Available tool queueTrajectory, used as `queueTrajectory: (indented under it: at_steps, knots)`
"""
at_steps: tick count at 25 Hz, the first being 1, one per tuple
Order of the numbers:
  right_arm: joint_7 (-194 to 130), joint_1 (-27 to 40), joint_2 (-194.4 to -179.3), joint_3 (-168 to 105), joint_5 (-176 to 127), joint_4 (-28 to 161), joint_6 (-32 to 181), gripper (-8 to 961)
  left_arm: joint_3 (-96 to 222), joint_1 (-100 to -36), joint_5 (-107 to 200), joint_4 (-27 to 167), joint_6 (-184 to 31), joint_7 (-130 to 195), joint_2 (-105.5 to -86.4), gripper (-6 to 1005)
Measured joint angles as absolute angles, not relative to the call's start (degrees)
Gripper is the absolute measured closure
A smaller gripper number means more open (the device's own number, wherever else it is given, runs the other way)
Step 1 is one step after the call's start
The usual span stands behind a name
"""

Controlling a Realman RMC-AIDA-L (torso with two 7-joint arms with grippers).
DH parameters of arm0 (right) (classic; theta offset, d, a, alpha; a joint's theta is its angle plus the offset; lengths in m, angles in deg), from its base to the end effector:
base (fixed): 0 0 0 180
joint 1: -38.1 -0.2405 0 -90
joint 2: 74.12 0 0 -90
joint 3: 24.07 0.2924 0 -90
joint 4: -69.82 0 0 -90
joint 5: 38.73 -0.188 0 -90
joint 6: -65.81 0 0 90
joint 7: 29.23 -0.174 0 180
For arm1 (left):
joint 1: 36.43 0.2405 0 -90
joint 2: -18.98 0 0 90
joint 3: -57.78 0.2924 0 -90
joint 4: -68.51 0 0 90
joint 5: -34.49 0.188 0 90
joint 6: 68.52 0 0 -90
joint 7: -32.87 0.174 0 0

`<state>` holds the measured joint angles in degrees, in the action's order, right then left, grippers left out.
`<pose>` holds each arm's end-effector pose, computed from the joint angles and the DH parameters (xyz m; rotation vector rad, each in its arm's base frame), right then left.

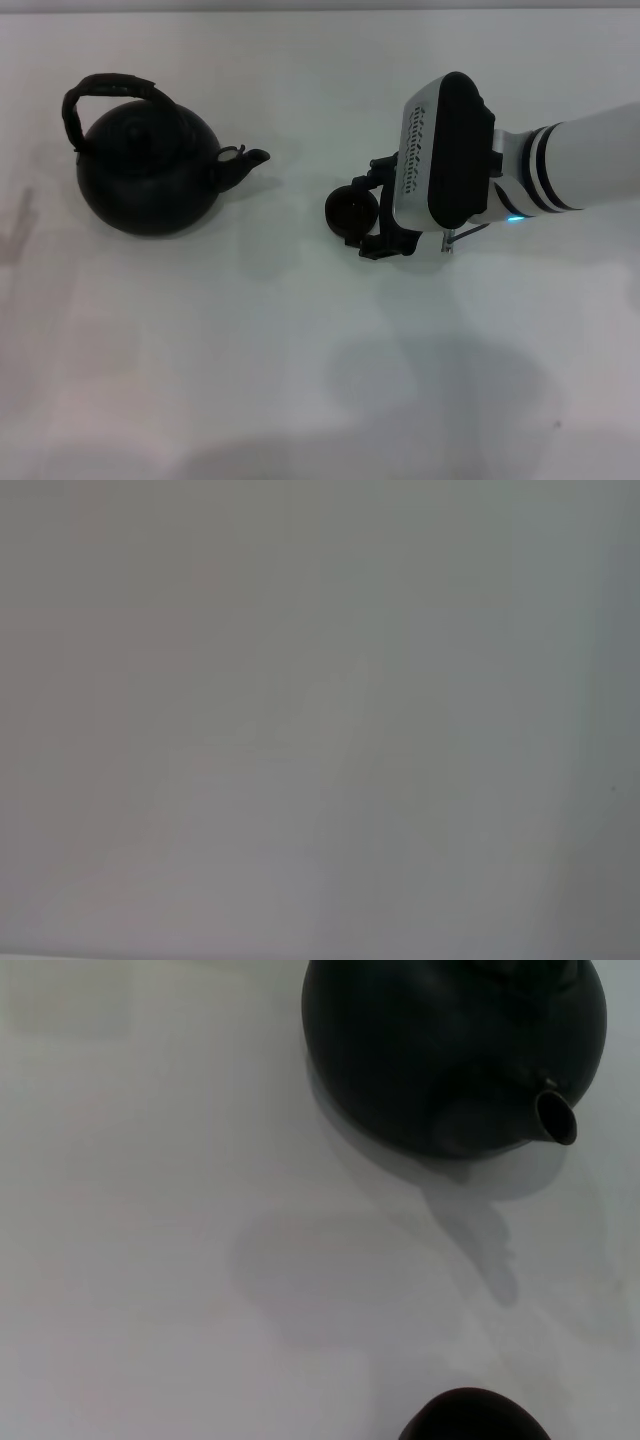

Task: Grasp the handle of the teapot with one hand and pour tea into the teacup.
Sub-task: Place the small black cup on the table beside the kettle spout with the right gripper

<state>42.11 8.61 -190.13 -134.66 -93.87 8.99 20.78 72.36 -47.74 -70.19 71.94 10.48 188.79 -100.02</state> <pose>0.2356 0.3476 -0.1411 -2.7993 -0.0614 -0.2846 -0.4100 0.2596 0.0043 -1.5482 -0.6784 -0.6820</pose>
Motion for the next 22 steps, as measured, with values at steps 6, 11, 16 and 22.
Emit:
queueTrajectory:
  at_steps: [6, 11, 16, 22]
  knots:
    - [42.23, 8.67, -190.13, -134.64, -93.91, 9.01, 20.82, 192, 72.42, -47.75, -70.19, 71.94, 10.46, 188.79, -100.02, 149]
    - [42.25, 8.65, -190.13, -134.67, -93.93, 9.0, 20.73, 186, 72.45, -47.69, -70.19, 71.94, 10.43, 188.79, -100.02, 149]
    - [42.25, 8.66, -190.14, -134.73, -93.93, 9.04, 20.47, 180, 72.46, -47.67, -70.15, 71.93, 10.4, 188.79, -100.02, 149]
    - [42.2, 8.66, -190.13, -134.7, -93.95, 9.04, 20.43, 94, 72.45, -47.67, -70.11, 71.93, 10.35, 188.79, -100.02, 149]
